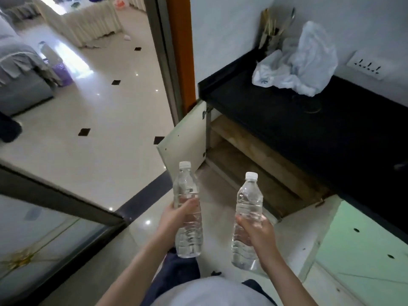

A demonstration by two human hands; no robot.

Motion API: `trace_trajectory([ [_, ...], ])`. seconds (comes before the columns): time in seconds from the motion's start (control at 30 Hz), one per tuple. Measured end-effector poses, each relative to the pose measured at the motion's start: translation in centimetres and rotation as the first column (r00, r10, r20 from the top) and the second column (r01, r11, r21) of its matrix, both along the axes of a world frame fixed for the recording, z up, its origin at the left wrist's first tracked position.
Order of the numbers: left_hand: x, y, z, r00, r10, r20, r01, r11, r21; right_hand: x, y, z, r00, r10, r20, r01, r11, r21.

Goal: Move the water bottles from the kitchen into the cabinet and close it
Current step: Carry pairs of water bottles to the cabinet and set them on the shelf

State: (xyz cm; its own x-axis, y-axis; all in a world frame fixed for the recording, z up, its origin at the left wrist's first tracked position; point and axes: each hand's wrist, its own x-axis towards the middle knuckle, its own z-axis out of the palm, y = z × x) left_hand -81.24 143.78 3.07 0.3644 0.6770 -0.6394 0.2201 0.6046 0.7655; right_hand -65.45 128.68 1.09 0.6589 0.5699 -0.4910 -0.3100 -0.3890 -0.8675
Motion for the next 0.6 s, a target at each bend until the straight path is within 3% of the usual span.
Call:
trace_trajectory([
  [0.3, 11.8, 16.6, 0.8, 0.895, -0.446, -0.037, 0.447, 0.894, 0.040, 3.7, 10.9, 1.1, 0.932, -0.355, 0.070, 0.357, 0.934, -0.009],
  [0.47, 17.1, 18.7, -2.5, 0.830, -0.553, -0.076, 0.554, 0.833, -0.016, 6.4, 13.3, -1.3, 0.895, -0.446, 0.030, 0.447, 0.892, -0.065],
  [0.6, 20.2, 18.3, -8.4, 0.826, -0.549, -0.128, 0.543, 0.836, -0.077, 9.3, 14.3, -6.9, 0.910, -0.415, -0.001, 0.411, 0.900, -0.146],
])
